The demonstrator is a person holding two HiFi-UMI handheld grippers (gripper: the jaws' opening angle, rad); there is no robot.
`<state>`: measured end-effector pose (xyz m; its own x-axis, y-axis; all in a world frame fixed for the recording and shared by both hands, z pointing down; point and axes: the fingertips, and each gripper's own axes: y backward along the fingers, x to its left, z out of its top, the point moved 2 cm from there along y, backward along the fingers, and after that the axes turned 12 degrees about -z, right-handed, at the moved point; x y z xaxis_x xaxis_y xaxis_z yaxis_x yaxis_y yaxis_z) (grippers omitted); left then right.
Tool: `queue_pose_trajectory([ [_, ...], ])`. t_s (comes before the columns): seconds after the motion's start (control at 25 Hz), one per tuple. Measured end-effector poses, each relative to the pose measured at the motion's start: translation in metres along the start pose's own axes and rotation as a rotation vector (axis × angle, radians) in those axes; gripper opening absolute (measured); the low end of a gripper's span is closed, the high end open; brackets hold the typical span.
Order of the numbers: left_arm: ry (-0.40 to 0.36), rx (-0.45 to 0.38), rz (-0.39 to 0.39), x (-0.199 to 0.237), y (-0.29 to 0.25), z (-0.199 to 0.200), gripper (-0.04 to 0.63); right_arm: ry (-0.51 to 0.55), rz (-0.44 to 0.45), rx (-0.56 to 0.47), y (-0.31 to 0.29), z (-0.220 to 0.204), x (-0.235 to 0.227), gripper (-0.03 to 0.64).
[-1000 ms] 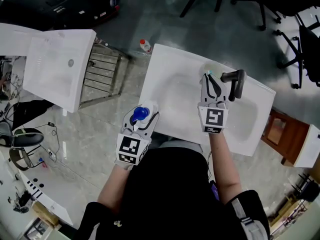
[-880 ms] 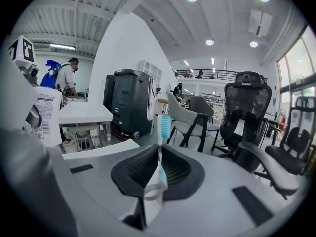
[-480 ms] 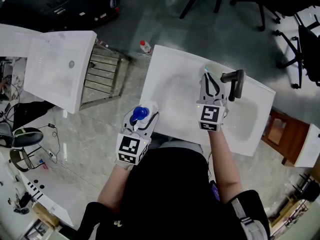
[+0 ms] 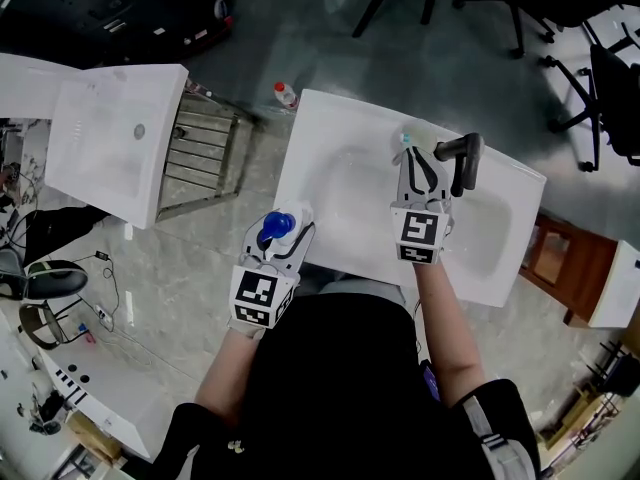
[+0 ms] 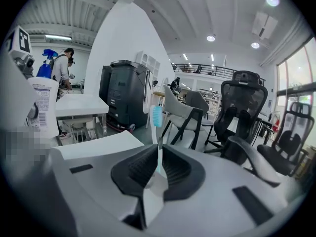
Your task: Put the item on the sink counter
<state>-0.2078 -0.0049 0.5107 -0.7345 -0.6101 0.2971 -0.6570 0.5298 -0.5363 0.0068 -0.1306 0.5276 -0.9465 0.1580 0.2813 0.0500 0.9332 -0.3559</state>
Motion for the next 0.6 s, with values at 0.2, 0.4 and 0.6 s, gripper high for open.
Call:
queue_pose_trajectory([
  [0.2, -0.009, -0.016, -0.009, -0.005, -0.003, 0.005, 0.221, -0.043, 0.039, -0.015, 0.029, 0.013, 0.001, 0.044],
  [0.4, -0.024, -0.032, -0.006, -0.012, -0.006, 0.014, 0.221, -0.107, 0.087, -0.007, 0.064, 0.019, -0.008, 0.044],
  [0.6, -0.025, -0.056, 0.003, -0.02, -0.009, 0.024, 0.221, -0.163, 0.102, 0.022, 0.093, 0.016, -0.029, 0.044],
])
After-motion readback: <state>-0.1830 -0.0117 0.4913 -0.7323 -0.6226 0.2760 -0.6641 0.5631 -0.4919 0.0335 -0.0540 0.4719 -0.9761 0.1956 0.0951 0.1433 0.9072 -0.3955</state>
